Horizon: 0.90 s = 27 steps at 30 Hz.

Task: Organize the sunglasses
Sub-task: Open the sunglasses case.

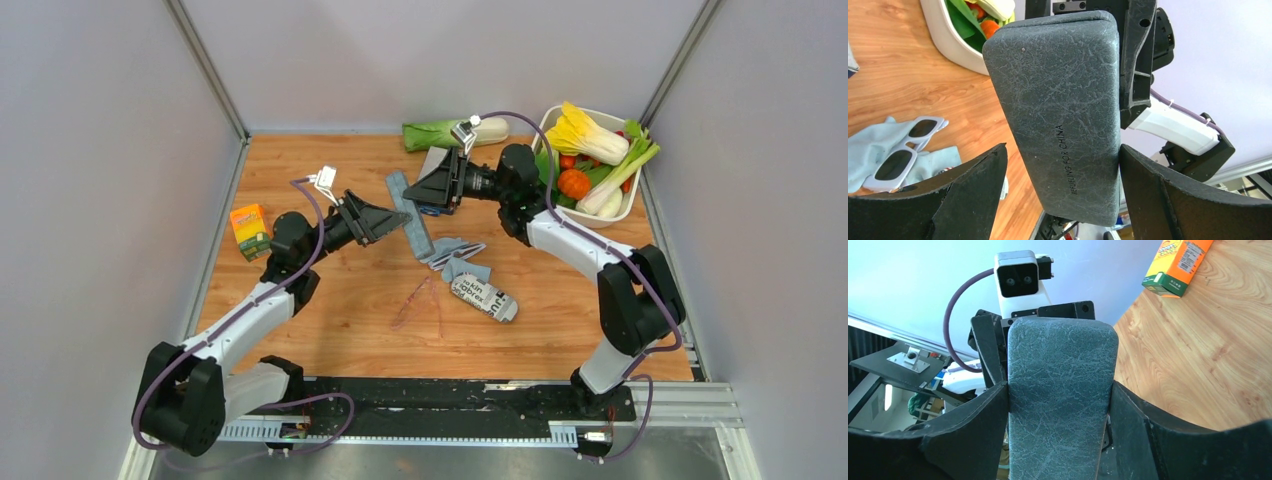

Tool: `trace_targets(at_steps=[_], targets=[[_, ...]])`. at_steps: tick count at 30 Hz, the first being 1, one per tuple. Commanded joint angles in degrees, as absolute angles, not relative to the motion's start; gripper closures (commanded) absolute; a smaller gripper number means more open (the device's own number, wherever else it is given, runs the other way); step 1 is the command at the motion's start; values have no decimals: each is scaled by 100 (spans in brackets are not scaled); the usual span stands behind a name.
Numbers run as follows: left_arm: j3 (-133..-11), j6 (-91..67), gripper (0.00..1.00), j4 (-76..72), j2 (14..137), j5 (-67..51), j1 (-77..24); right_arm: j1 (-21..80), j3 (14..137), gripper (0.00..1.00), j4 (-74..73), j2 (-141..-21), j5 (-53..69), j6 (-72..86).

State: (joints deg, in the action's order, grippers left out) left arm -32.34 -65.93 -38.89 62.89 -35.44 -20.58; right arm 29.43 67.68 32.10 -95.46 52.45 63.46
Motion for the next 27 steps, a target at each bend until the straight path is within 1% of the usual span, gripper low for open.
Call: trace_targets(at_steps=[1,4,6,8,9,10,12,14,20,23,27], targets=[[-3314,-6732,11,-4507,6407,-3454,-2092,2962,6724,43,4306,-9483,5388,7004],[-3278,-6908,12,-4772,6469,-3454,-2127,2962,6688,43,4377,-9483,5379,7049],[-3278,-6943,18,-4878,6512,-3489,-2144,2971,6653,43,4517,-9518,5388,7145],[-3261,-6987,37,-5088,6556,-3551,-2136,2962,6601,44,4762,-9562,5396,7355],[-3209,-7040,41,-5167,6574,-3551,-2144,2971,6583,44,4903,-9580,5414,7452],[-3182,-7066,46,-5290,6583,-3551,-2136,2962,6583,44,5000,-9606,5423,7558],[-3112,-7128,51,-5483,6574,-3525,-2136,2971,6565,45,5237,-9659,5440,7777],[-3024,-7172,54,-5615,6574,-3516,-2136,2962,6548,45,5509,-9703,5467,8006],[-2944,-7304,57,-6160,6522,-3559,-2127,2962,6539,45,6300,-9905,5476,8576],[-3006,-7383,57,-6450,6486,-3630,-2136,2953,6522,45,7248,-10168,5467,9287],[-3120,-7558,57,-6986,6548,-3735,-2127,2953,6670,45,9040,-10730,5204,10597]])
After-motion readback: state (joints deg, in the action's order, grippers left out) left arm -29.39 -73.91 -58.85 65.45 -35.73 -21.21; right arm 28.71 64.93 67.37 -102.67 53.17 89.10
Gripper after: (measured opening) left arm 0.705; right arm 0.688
